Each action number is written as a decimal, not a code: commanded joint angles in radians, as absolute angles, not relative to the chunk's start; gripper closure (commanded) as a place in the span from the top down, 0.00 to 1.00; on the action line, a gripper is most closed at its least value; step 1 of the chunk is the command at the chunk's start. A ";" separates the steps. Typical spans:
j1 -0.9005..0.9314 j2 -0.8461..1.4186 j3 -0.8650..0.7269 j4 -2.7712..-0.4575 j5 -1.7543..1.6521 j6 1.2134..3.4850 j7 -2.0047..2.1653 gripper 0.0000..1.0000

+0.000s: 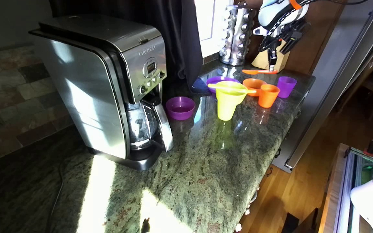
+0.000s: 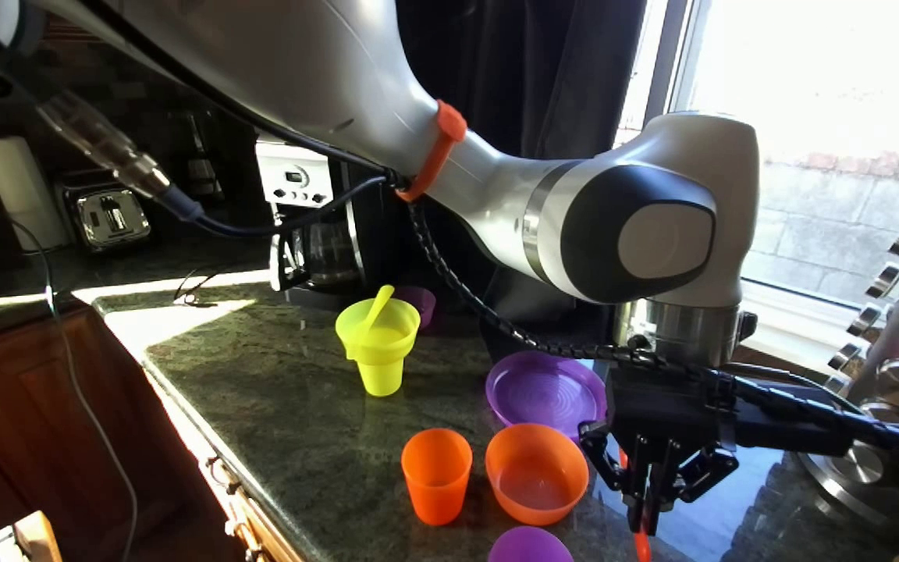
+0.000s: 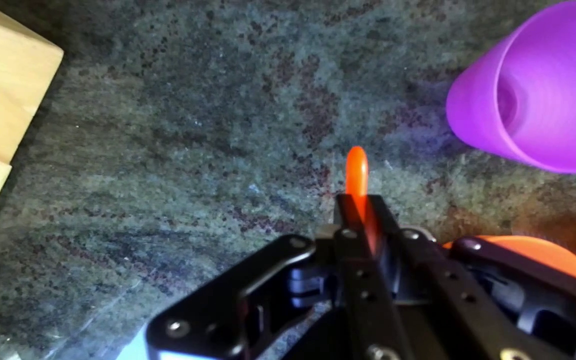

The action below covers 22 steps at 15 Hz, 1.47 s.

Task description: Remove the orange knife from the orange bowl then place the orange bowl on the right side of the counter, move the orange knife to the right.

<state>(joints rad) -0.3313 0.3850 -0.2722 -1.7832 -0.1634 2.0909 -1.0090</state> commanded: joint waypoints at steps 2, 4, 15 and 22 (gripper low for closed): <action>-0.351 0.406 -0.246 -1.770 -0.179 2.073 -1.010 0.02; -0.351 0.415 -0.243 -1.769 -0.177 2.073 -1.008 0.02; -0.357 0.458 -0.231 -1.759 -0.162 2.075 -0.971 0.40; -0.372 0.413 -0.216 -1.761 -0.111 2.068 -0.968 0.92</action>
<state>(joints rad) -0.3442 0.4392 -0.2426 -1.7694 -0.1471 2.0909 -0.9754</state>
